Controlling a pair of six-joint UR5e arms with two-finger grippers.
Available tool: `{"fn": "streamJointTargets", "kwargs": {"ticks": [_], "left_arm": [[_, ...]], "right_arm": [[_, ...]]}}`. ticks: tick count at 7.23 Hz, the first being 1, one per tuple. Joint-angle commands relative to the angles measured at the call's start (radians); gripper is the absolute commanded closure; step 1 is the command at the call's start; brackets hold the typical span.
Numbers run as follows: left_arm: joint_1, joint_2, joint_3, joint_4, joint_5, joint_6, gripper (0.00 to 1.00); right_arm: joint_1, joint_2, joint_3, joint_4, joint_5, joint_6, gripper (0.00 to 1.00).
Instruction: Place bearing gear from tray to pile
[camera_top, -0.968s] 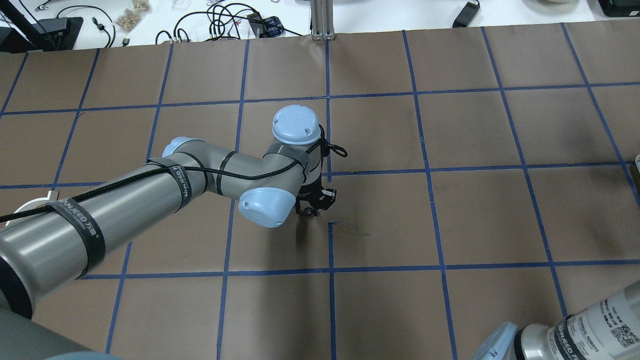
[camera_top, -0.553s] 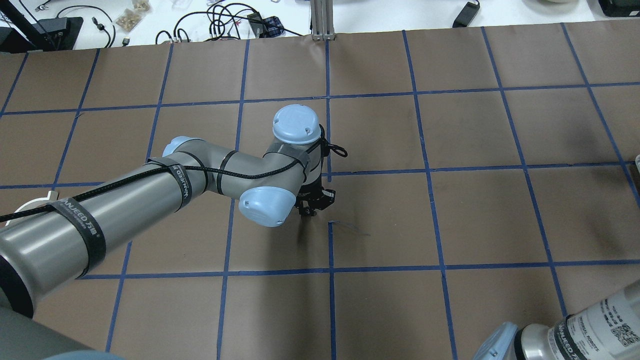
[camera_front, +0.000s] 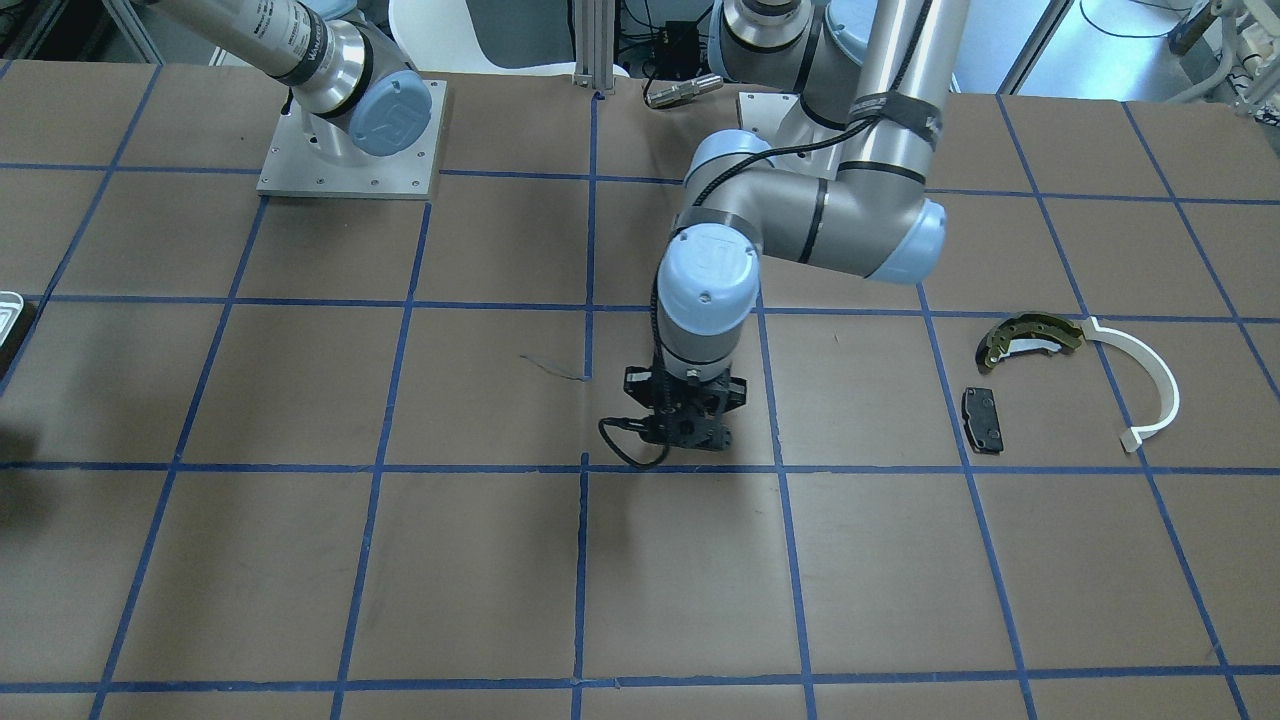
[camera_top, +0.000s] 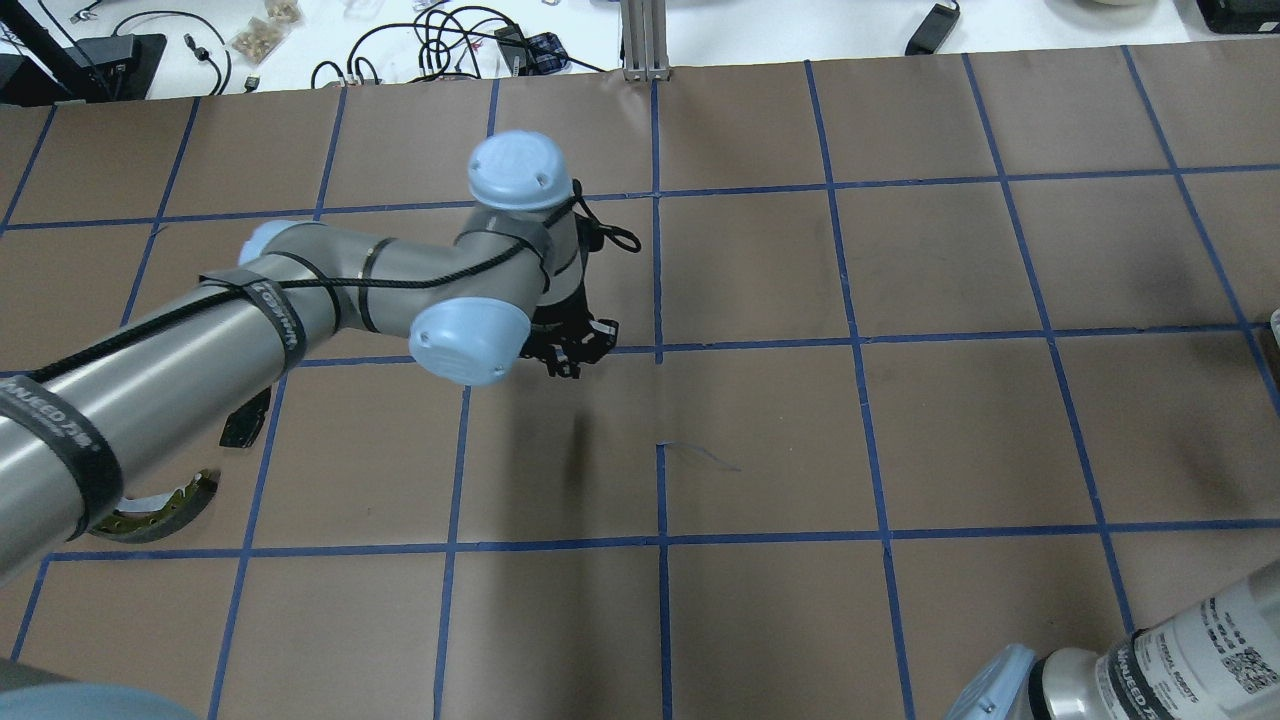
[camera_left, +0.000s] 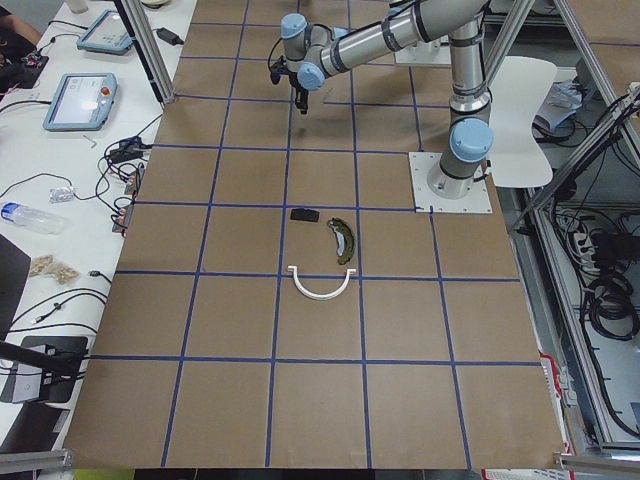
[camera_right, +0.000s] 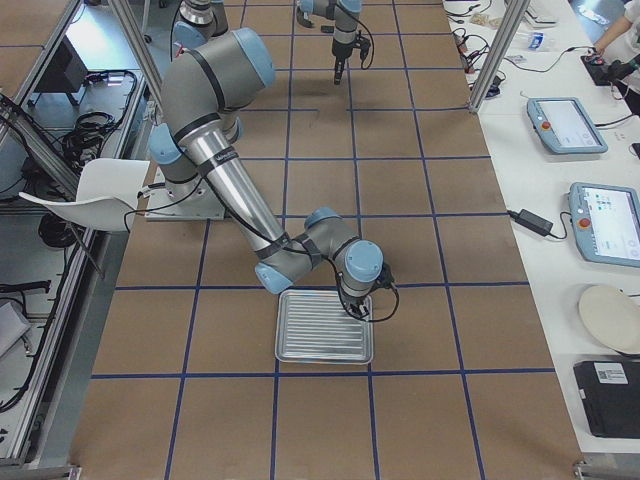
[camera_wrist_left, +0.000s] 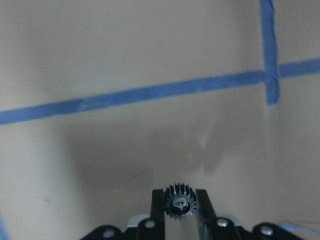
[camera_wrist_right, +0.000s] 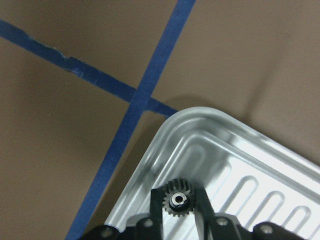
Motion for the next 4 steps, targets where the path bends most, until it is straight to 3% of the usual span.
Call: {"fn": "streamJointTargets", "kwargs": {"ticks": [1, 3, 4], "left_arm": [[0.181, 0.045, 0.05, -0.101, 0.036, 0.144, 1.0], [0.335, 0.089, 0.041, -0.149, 0.138, 0.377, 1.0], [0.448, 0.091, 0.02, -0.143, 0.158, 0.476, 1.0]], "right_arm": [[0.0, -0.008, -0.008, 0.002, 0.0, 0.01, 1.0], [0.021, -0.083, -0.005, 0.022, -0.004, 0.054, 1.0], [0.097, -0.15, -0.001, 0.051, -0.005, 0.131, 1.0]]}}
